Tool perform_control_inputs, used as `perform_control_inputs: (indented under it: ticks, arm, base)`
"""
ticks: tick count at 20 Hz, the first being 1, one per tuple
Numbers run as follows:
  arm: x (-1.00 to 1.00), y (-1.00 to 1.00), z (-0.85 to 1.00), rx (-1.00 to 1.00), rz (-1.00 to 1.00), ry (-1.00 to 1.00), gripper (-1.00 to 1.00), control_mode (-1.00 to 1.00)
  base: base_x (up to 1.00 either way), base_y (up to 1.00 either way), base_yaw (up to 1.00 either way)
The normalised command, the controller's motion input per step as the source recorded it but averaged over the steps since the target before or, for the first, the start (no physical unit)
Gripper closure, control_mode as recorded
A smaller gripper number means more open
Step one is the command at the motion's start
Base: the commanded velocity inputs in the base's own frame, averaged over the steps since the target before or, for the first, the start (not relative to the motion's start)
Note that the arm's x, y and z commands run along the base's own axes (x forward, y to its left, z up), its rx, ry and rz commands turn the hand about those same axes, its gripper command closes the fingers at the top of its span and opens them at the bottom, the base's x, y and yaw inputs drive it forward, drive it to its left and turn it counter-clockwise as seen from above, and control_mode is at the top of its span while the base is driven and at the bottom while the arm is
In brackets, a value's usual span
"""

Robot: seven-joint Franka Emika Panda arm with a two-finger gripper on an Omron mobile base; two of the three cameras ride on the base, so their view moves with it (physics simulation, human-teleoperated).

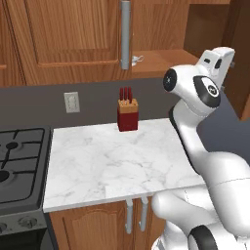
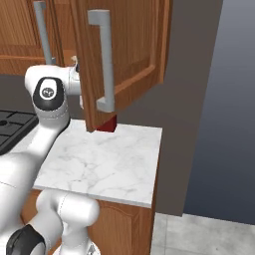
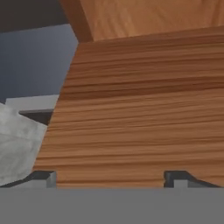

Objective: Get the candle and the beer from the cabinet and move them to the dining counter.

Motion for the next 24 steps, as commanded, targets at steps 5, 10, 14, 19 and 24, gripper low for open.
perform_control_inputs:
  ticks: [5,10,14,19,24]
  arm:
    - [-0.22,-0.7,0.0,0.0,-0.1,0.05,-1.0,-1.0]
    - [-0.01,-0.29,-0.13,-0.01,-0.02,0.04,-1.0,-1.0]
    - [0.0,-0.07,-0.05,0.0,0.0,0.03,-1.0,-1.0]
    - [-0.06,0.66,0.0,-0.01,-0.06,-0.12,-1.0,-1.0]
    - [-0.05,1.0,0.0,-0.04,-0.04,-0.23,-1.0,-1.0]
  base:
    - [0.0,0.0,0.0]
    - [0.0,0.0,0.0]
    - [0.0,0.0,0.0]
    - [0.0,0.0,0.0]
    - [0.0,0.0,0.0]
